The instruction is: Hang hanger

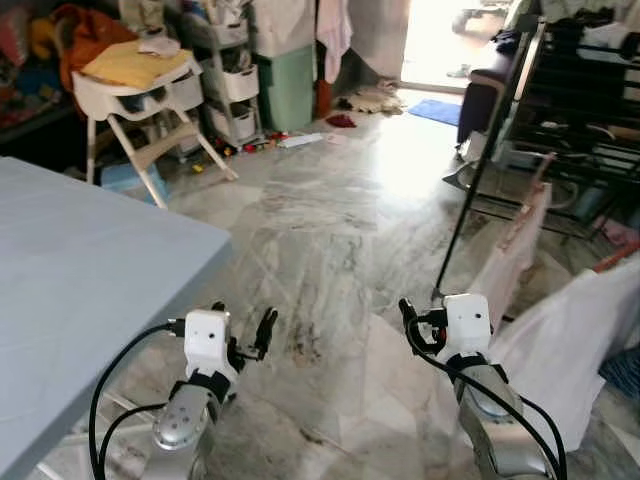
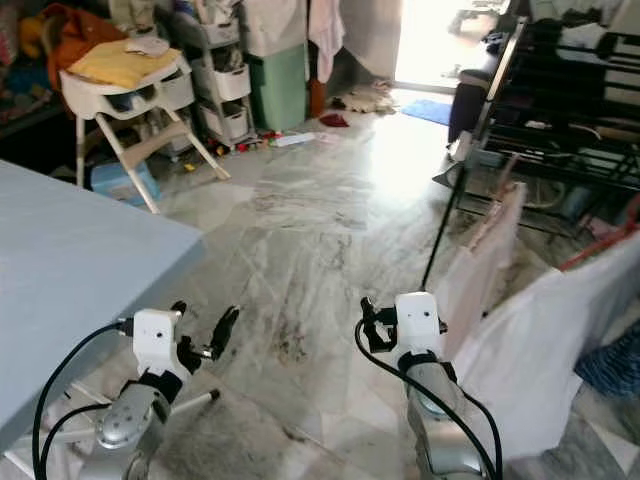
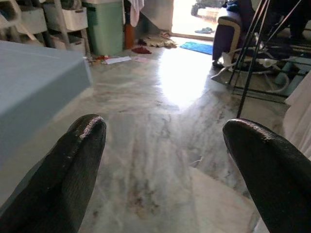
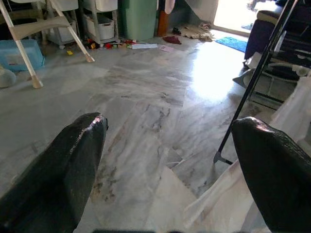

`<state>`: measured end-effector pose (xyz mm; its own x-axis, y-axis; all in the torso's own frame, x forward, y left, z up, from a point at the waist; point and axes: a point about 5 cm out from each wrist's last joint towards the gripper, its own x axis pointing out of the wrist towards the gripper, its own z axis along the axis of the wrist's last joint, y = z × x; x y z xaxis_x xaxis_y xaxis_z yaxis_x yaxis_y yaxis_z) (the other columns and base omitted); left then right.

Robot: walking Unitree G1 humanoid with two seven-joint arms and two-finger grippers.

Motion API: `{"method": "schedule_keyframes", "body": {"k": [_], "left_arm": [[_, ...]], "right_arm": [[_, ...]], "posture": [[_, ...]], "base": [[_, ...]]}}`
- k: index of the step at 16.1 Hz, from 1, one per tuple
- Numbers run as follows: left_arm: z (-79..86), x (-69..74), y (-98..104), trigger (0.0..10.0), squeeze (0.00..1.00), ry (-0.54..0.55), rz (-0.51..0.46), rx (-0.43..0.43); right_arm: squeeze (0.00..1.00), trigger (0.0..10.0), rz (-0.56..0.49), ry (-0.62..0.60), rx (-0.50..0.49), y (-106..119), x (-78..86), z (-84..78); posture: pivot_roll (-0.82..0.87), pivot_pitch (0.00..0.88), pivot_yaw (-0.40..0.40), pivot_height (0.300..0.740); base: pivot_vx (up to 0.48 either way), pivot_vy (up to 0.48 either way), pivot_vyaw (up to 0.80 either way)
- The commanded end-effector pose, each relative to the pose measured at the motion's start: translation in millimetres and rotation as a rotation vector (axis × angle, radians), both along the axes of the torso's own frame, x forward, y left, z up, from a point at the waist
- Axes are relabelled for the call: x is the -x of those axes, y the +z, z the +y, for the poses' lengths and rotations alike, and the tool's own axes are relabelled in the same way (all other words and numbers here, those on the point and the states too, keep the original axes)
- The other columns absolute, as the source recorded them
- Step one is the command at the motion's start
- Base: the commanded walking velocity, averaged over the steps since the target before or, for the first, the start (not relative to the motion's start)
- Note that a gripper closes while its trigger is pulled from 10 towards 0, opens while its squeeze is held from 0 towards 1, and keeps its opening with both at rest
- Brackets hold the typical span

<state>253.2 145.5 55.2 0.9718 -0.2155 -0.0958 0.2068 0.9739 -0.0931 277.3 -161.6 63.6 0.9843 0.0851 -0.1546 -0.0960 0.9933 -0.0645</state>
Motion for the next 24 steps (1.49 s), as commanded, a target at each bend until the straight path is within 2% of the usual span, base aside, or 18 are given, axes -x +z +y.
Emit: {"method": "schedule_keyframes", "body": {"k": [1, 4, 6, 9, 14, 16, 18, 24], "left_arm": [[1.2, -1.0, -0.9, 10.0, 0.0, -0.006, 0.018, 0.02], [-8.8, -0.3, -0.1, 10.0, 0.0, -0.064, 0.012, 0.078], [-11.6, -1.3, 0.5, 10.0, 0.0, -0.077, 0.01, 0.107], [-13.2, -2.8, 0.8, 10.0, 0.0, -0.088, 0.011, 0.111], [-19.5, -5.7, 0.5, 10.0, 0.0, -0.105, 0.007, 0.119], [-24.1, -6.3, 0.4, 10.0, 0.0, -0.14, 0.007, 0.114], [-23.2, -7.6, 0.7, 10.0, 0.0, -0.139, 0.005, 0.112], [-21.7, -7.2, 0.6, 10.0, 0.0, -0.149, 0.004, 0.091]], "right_arm": [[0.0, 10.0, -0.011, 0.038, -0.066, 5.6, -1.4, 5.9], [0.0, 10.0, -0.023, 0.033, -0.071, 8.1, -6.2, 4.7], [0.0, 10.0, 0.005, 0.028, -0.077, 5.3, -8.1, 4.5], [0.0, 10.0, -0.004, 0.037, -0.086, 7.4, -9.4, 4.6], [0.0, 10.0, -0.005, 0.018, -0.103, 7.2, -11.5, 4.0], [0.0, 10.0, -0.014, 0.028, -0.08, 8.8, -12.6, 5.5], [0.0, 10.0, -0.013, 0.001, -0.045, 8.4, -13.6, 2.6], [0.0, 10.0, 0.009, -0.011, -0.077, 3.5, -12.0, 7.7]], "posture": [[-0.06, 0.0, 0.047, 0.74], [-0.06, 0.0, 0.043, 0.74], [-0.06, 0.0, 0.039, 0.74], [-0.07, 0.0, 0.036, 0.74], [-0.08, 0.0, 0.038, 0.74], [-0.08, 0.0, 0.037, 0.74], [-0.08, 0.0, 0.039, 0.74], [-0.07, 0.0, 0.043, 0.74]], "base": [[0.0, 0.0, 0.0], [0.0, 0.0, 0.0], [0.0, 0.0, -0.31], [0.264, 0.0, -0.8], [0.347, 0.0, 0.0], [0.375, 0.0, 0.0], [0.377, 0.0, 0.0], [0.369, 0.0, 0.0]]}}
